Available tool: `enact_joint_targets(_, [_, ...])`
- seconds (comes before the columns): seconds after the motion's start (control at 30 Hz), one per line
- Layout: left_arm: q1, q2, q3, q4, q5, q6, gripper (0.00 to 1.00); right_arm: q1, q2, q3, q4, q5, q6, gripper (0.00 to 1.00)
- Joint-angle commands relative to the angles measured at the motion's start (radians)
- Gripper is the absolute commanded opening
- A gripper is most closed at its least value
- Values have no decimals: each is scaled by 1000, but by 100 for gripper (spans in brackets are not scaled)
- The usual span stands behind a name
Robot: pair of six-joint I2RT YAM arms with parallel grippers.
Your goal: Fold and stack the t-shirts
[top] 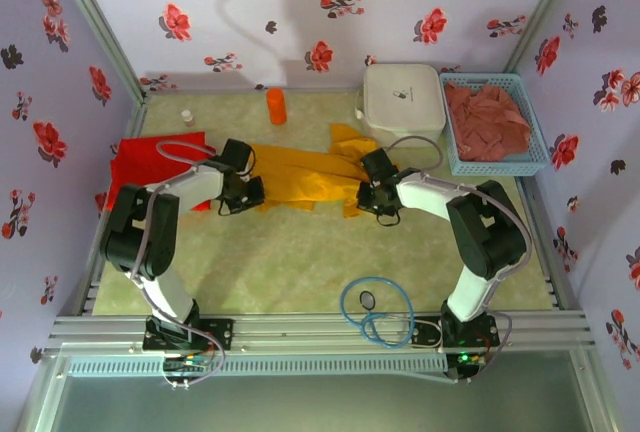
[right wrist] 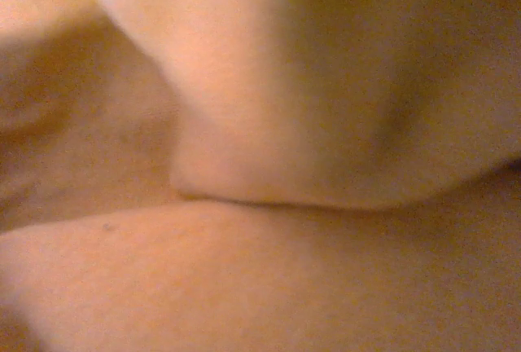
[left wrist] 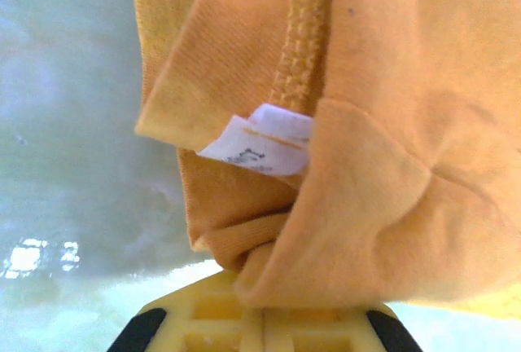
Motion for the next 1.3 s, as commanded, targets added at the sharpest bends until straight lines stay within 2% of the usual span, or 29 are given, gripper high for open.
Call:
enact_joint_targets(0.0, [-2, -80, 22, -96, 27, 43, 0, 4, -53, -17, -62, 72, -17, 7])
enact_joint_targets(0.1, [5, -144, 37, -189, 29, 67, 0, -11, -127, -18, -145, 88, -79, 0])
enact_joint_targets(0.17, [14, -192, 39, -246, 29, 84, 0, -30, -180, -26, -198, 93, -108, 0])
enact_joint_targets(0.33, [33, -305, 39, -400, 32, 107, 0, -117, -316, -80, -271, -7, -160, 0])
enact_joint_targets(0.5, [48, -467, -32, -484, 34, 63, 0, -204, -479, -151, -369, 87, -133, 0])
enact_joint_targets(0.67, [62, -596, -102, -561, 58, 27, 0, -345, -618, -238, -356, 107, -75, 0])
enact_joint_targets(0.87, [110, -642, -149, -585, 53, 53, 0, -479, -647, -252, -345, 165, -66, 0])
enact_joint_targets(1.0, [115, -635, -170, -582, 67, 53, 0, -566, -650, -249, -349, 142, -88, 0])
enact_joint_targets(1.03, [115, -636, -178, -585, 73, 47, 0, -580, -654, -247, -353, 140, -99, 1])
enact_joint_targets(1.17, [69, -642, -208, -589, 86, -4, 0, -588, -682, -242, -354, 118, -130, 17])
enact_joint_targets(1.2, [54, -639, -213, -591, 82, -12, 0, -588, -692, -243, -343, 91, -144, 26])
enact_joint_targets(1.27, [49, -628, -218, -596, 85, -17, 18, -574, -708, -244, -305, 49, -167, 50])
